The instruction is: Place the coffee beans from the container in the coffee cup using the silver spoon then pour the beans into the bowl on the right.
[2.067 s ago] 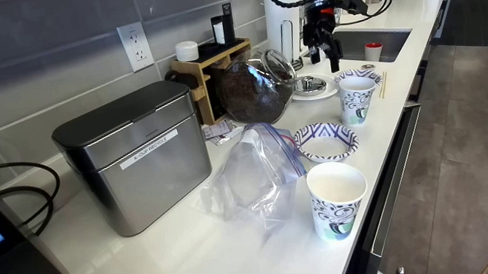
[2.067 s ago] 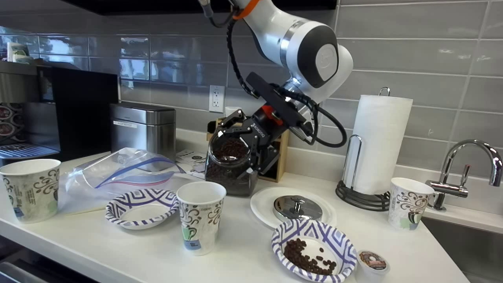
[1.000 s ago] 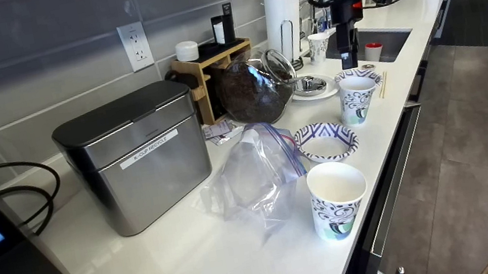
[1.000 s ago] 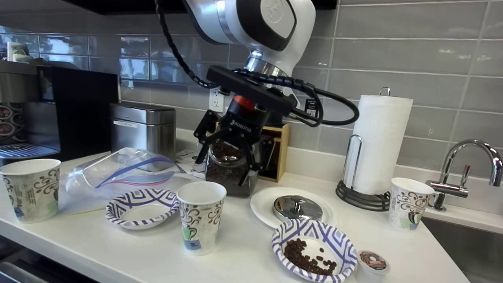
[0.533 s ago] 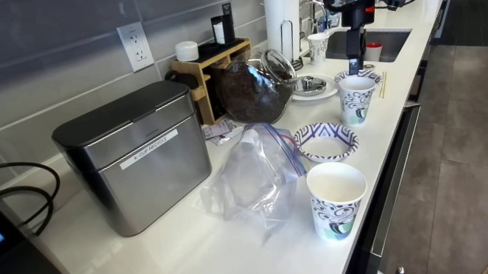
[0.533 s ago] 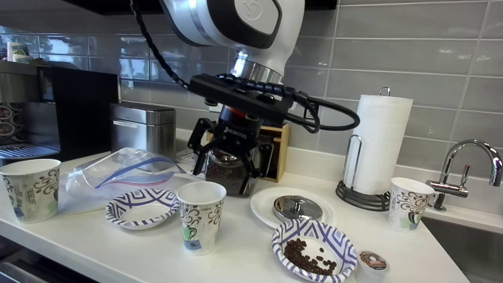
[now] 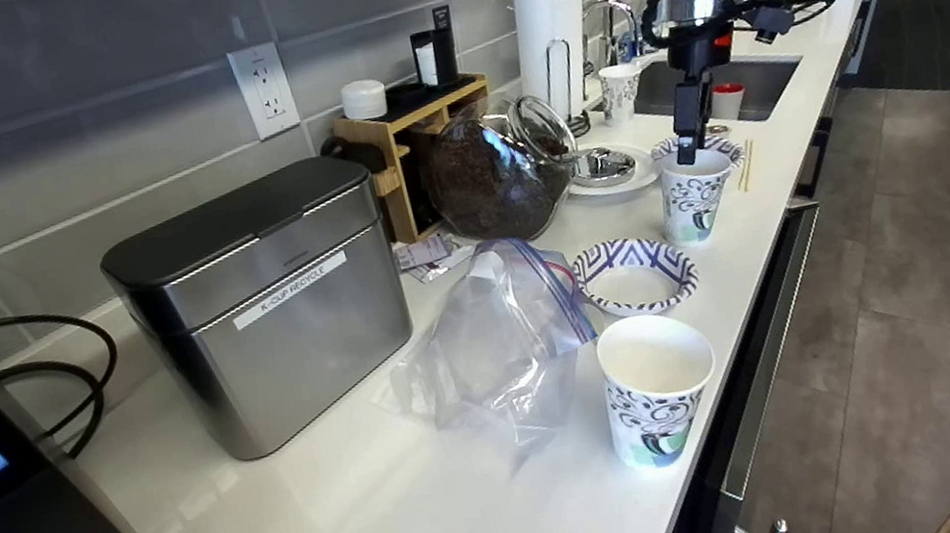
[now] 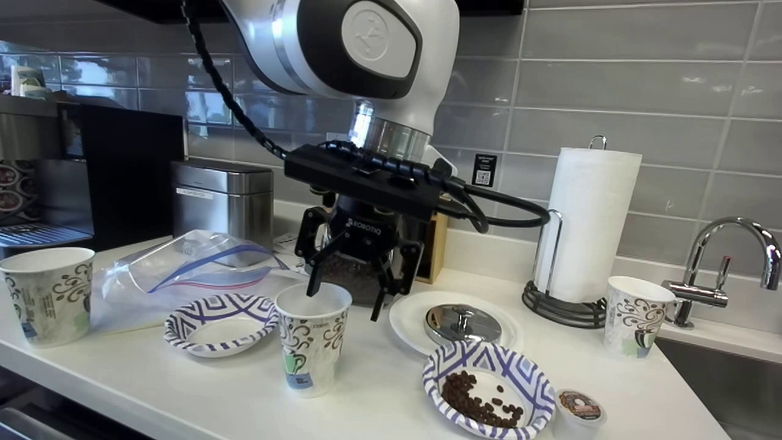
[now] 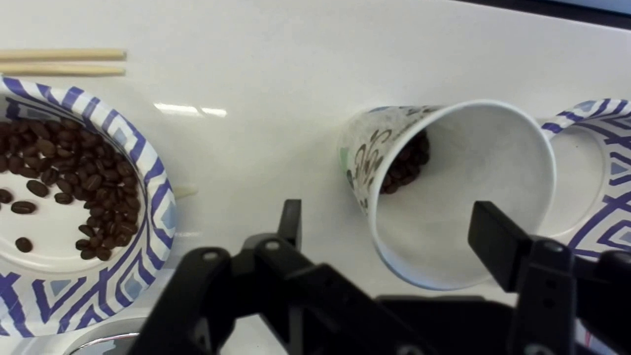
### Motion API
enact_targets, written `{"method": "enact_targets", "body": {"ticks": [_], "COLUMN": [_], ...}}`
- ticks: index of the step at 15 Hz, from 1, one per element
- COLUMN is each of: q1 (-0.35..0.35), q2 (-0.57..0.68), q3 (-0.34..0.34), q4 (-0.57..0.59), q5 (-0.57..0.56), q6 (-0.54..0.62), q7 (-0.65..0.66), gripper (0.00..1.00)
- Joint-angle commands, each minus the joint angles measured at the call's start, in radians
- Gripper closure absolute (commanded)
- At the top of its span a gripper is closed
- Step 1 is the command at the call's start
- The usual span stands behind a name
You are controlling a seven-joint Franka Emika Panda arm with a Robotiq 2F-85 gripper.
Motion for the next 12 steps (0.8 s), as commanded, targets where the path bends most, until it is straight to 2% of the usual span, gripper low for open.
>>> {"method": "enact_targets", "body": {"ticks": [1, 2, 8, 12], "q1": [0.022, 0.022, 0.024, 0.026], "q2": [-0.016, -0.014, -0.007, -0.003], "q3": [-0.017, -0.017, -0.022, -0.023], "q4": [-0.041, -0.043, -0.037, -0.030], "q5": [-0.030, -0.031, -0.056, -0.069], "q6": [0.058, 0.063, 0.078, 0.072], "q7": [0.036, 0.038, 0.071, 0.082], "gripper": [0.44, 0.54, 0.98, 1.00]}}
